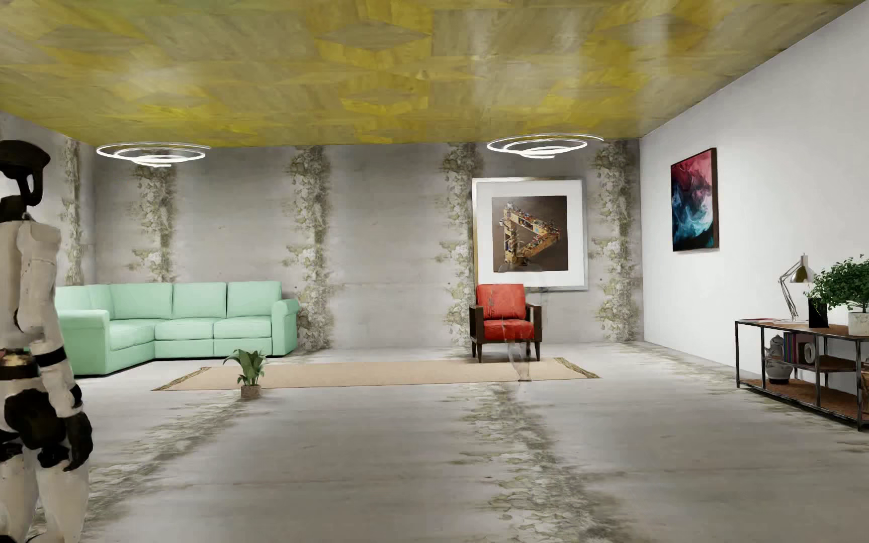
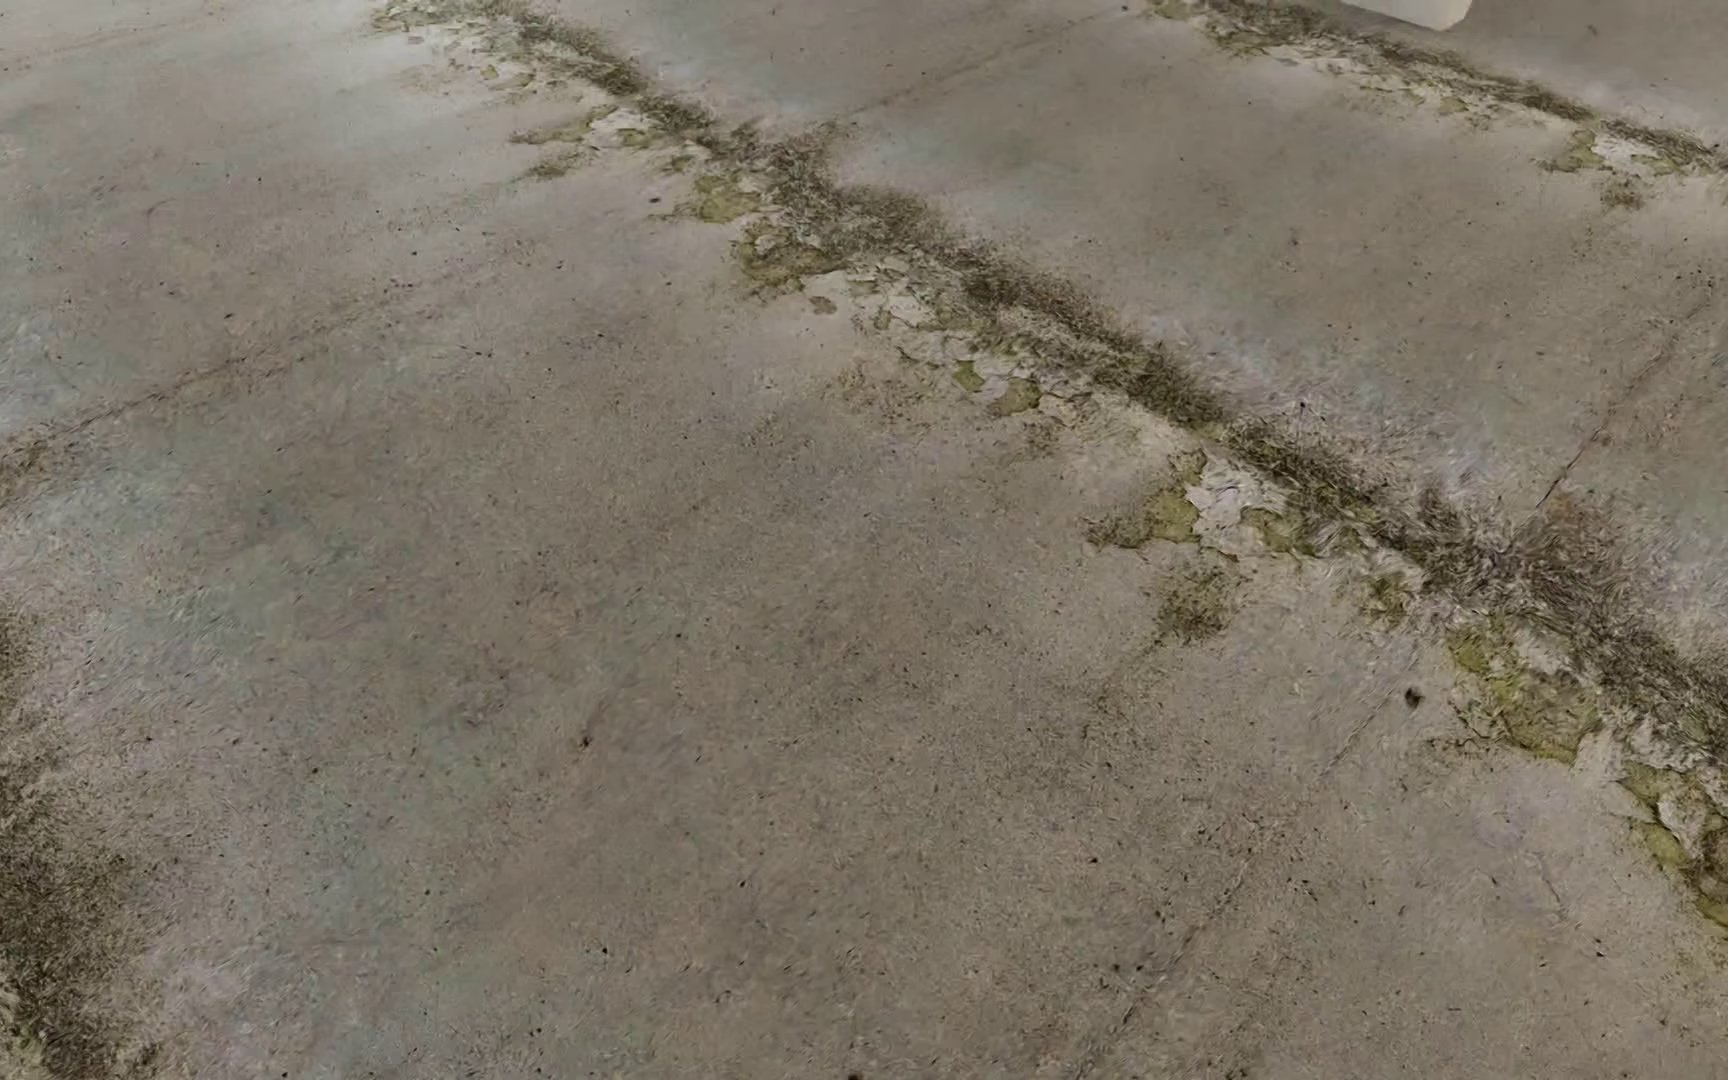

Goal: Head to the armchair

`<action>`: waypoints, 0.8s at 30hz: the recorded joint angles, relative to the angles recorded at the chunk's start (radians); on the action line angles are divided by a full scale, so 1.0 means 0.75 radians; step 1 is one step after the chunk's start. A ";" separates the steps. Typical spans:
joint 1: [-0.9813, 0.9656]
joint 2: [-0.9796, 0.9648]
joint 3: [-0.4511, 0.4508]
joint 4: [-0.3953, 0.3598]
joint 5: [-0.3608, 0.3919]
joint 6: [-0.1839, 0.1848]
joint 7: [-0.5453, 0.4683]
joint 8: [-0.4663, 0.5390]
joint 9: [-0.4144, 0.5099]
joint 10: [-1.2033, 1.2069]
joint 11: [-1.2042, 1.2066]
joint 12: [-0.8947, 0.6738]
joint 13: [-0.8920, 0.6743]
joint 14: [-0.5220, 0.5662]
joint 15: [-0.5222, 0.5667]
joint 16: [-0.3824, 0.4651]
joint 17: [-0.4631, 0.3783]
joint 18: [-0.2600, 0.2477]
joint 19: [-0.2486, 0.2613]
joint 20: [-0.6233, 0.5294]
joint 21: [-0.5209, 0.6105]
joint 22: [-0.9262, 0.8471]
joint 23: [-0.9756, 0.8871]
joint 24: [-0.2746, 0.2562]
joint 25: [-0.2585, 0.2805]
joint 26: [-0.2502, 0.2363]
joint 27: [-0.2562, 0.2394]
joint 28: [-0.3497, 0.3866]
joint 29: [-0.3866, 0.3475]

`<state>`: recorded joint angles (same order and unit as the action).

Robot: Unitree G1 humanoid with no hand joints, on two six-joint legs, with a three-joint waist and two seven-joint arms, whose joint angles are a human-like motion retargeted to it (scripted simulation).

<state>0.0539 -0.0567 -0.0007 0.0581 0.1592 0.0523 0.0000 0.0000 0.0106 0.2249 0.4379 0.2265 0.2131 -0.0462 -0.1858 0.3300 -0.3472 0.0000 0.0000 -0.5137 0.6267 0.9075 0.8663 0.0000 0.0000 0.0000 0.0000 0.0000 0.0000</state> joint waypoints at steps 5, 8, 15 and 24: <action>-0.092 -0.028 0.049 -0.024 0.022 -0.021 0.000 0.000 -0.001 0.415 0.062 0.032 0.012 -0.327 0.071 0.015 -0.010 0.000 0.000 0.026 0.021 -0.001 -0.055 0.000 0.000 0.000 0.000 0.000 0.000; -0.341 0.085 0.107 0.012 0.048 0.007 0.000 0.000 0.100 0.901 0.083 0.054 -0.010 -0.370 0.004 0.008 -0.042 0.000 0.000 0.086 -0.022 -0.041 -0.148 0.000 0.000 0.000 0.000 0.000 0.000; -0.806 0.404 0.321 0.062 -0.035 -0.038 0.000 0.000 0.145 0.693 -0.050 0.129 -0.134 -0.121 -0.395 0.026 -0.053 0.000 0.000 0.049 -0.027 0.044 -0.303 0.000 0.000 0.000 0.000 0.000 0.000; -0.772 0.340 0.369 -0.014 -0.154 -0.064 0.000 0.000 0.109 0.900 0.642 0.116 -0.068 -0.318 0.414 0.012 -0.013 0.000 0.000 0.010 0.086 0.173 0.012 0.000 0.000 0.000 0.000 0.000 0.000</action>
<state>-0.5250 0.1984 0.2762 0.0477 0.0436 0.0042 0.0000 0.0000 0.0922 0.8999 0.9197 0.3133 0.1621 -0.2845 0.1249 0.3392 -0.3570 0.0000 0.0000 -0.5064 0.6915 1.0375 0.8750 0.0000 0.0000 0.0000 0.0000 0.0000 0.0000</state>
